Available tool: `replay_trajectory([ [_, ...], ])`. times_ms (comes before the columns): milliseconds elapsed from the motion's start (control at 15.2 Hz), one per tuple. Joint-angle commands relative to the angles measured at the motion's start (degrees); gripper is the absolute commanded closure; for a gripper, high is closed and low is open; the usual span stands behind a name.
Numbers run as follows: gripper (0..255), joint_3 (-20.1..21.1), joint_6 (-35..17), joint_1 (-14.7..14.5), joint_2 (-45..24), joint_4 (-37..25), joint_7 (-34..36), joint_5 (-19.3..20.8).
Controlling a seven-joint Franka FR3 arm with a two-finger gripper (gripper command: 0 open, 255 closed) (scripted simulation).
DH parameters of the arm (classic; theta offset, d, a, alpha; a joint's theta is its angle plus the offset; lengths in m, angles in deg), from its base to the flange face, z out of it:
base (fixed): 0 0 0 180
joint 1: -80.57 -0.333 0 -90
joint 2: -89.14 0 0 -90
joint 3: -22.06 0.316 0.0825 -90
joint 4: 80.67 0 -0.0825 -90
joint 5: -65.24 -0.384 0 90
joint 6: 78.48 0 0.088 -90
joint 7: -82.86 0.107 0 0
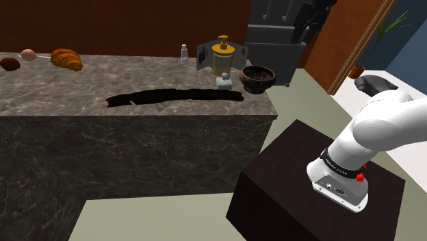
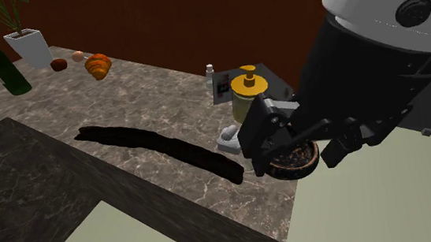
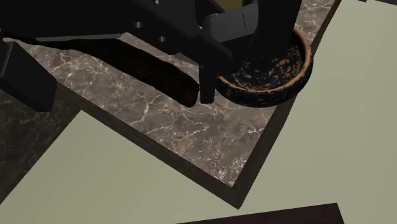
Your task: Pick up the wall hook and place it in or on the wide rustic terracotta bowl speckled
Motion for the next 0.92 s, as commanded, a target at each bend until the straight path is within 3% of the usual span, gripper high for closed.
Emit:
replay_trajectory([
  [0, 0, 0.0, 0.0, 0.0, 0.0, 0.0, 0.0, 0.0],
  [858, 0, 6.3, -21.3, 2.92, -24.33, -2.9, 13.73, -1.19],
])
